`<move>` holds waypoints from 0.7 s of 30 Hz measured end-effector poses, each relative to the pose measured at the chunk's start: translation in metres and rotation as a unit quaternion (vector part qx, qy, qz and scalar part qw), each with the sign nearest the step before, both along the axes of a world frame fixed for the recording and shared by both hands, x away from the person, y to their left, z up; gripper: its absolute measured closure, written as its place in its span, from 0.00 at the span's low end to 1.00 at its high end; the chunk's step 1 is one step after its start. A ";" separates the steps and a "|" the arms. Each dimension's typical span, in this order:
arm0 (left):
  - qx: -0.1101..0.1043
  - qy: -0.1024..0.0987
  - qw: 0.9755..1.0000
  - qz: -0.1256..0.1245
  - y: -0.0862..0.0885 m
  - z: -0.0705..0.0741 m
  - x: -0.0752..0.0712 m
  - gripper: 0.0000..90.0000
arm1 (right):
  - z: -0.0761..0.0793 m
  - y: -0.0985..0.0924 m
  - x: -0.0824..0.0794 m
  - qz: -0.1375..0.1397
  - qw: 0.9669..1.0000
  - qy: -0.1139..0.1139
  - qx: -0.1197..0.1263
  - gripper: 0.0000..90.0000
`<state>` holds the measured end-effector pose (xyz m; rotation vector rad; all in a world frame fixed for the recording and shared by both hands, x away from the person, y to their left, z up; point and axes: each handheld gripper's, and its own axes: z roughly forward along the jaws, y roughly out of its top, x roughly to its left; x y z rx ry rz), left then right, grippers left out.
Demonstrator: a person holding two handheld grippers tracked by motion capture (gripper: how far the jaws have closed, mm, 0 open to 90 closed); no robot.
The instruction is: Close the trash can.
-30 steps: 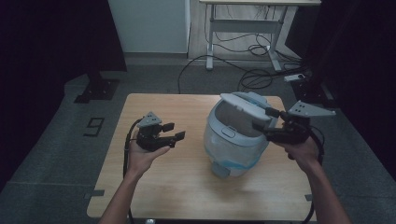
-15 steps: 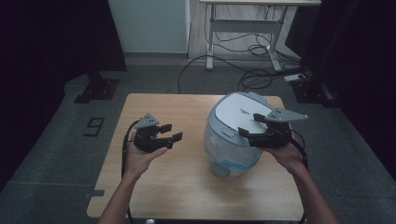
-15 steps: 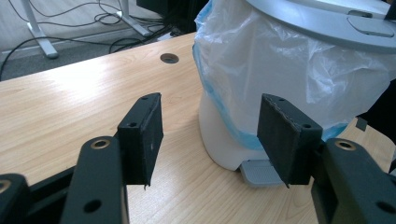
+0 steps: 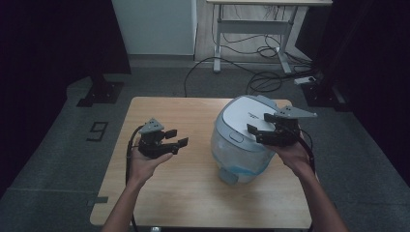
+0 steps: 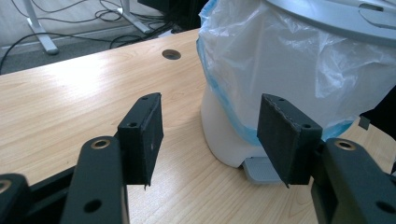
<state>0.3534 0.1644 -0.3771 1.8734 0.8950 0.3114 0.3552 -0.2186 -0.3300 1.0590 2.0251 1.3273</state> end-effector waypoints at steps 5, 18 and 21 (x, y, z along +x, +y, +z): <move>0.002 0.000 1.000 -0.001 -0.001 -0.001 -0.002 0.45 | 0.002 0.005 -0.002 -0.006 1.000 -0.001 -0.027 0.28; -0.001 -0.003 1.000 0.004 0.004 -0.002 -0.006 0.45 | -0.012 -0.048 -0.049 -0.006 0.998 -0.052 0.037 0.28; -0.003 -0.004 1.000 0.005 0.005 -0.002 -0.008 0.45 | -0.023 -0.061 -0.061 -0.005 0.997 -0.059 0.042 0.28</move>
